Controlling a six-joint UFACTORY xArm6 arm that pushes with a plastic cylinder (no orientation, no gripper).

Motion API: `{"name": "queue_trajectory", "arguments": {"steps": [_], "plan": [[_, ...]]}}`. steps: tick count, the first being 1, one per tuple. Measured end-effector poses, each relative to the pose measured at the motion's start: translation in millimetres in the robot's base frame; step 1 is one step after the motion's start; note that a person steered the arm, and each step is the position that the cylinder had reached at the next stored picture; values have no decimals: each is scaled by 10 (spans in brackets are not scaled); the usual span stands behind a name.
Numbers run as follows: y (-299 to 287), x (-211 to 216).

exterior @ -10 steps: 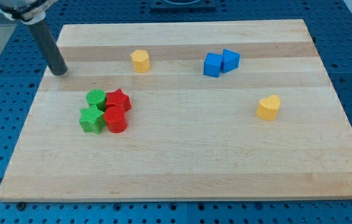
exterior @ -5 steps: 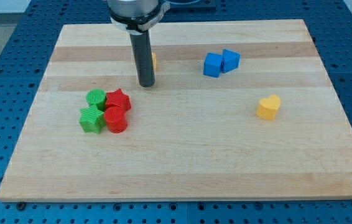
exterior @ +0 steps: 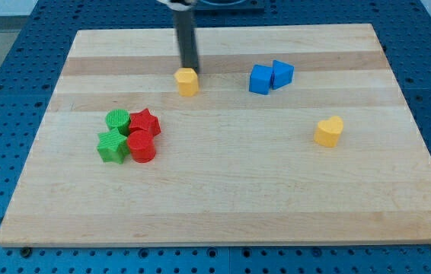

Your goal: Push the yellow hexagon to the center

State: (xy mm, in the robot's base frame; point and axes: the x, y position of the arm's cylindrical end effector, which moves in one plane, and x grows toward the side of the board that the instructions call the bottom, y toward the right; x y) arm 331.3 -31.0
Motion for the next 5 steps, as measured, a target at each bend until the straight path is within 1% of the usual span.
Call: {"name": "queue_trajectory", "arguments": {"steps": [1, 2, 3, 4, 5], "plan": [[369, 258], [-27, 151], [-704, -204], [-1173, -421], [-1381, -265]]}}
